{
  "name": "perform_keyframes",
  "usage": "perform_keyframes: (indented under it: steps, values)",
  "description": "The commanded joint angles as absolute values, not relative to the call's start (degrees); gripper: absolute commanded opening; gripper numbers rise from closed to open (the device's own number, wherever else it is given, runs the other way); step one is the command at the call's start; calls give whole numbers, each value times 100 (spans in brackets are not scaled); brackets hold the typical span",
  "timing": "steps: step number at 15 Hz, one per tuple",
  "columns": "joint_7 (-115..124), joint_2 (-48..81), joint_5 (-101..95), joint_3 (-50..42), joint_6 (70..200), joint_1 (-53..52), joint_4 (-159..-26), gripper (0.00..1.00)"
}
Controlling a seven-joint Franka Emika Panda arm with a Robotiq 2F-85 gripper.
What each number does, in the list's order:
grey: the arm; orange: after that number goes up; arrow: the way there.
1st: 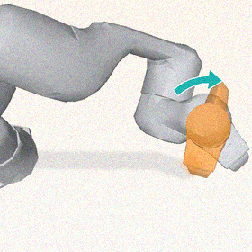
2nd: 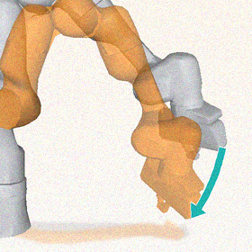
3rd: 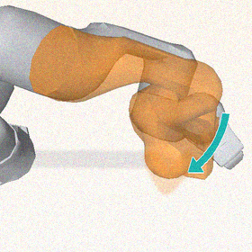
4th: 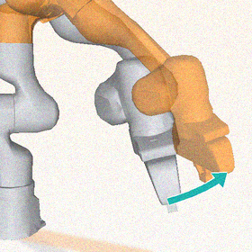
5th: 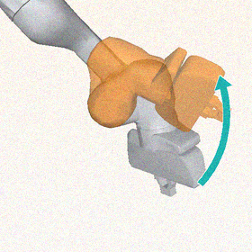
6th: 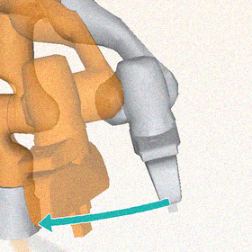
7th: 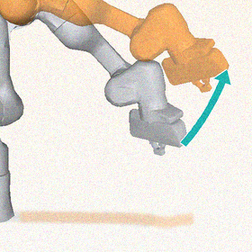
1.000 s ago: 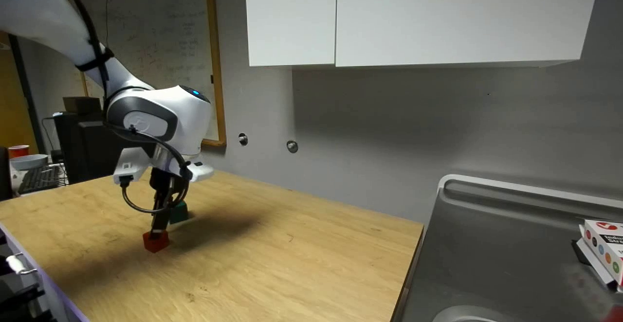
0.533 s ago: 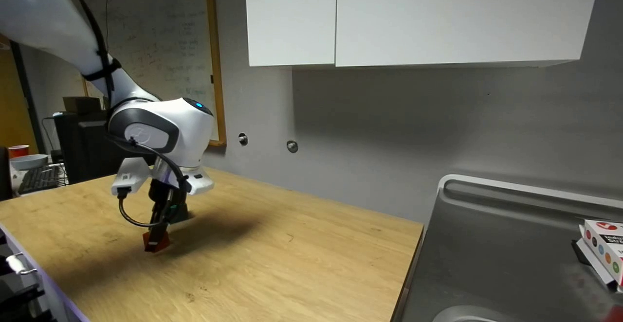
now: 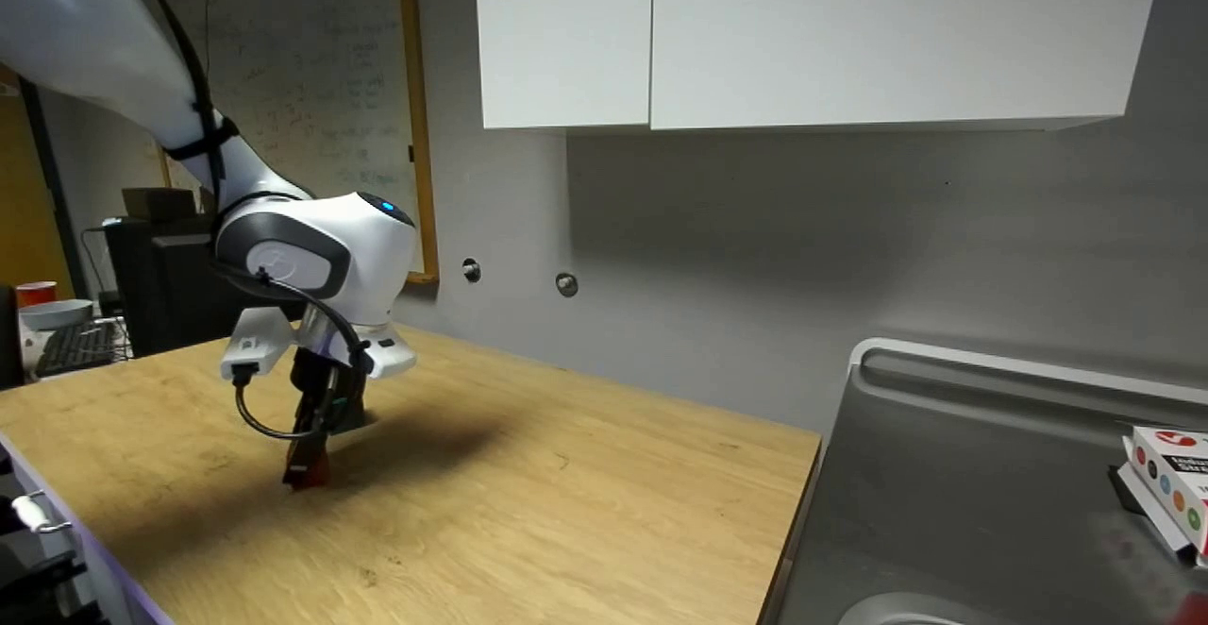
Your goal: Pick up the orange cube and place it on top of the green cube.
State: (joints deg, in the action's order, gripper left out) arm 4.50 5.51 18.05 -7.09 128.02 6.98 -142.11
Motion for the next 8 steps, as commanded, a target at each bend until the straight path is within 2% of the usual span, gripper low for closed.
perform_keyframes:
  steps: [1, 8]
  values:
    - [770, 365, 1642, -615, 12753, 589, -14053, 19]
    - [1471, 180, 974, -427, 12586, 297, -13477, 19]
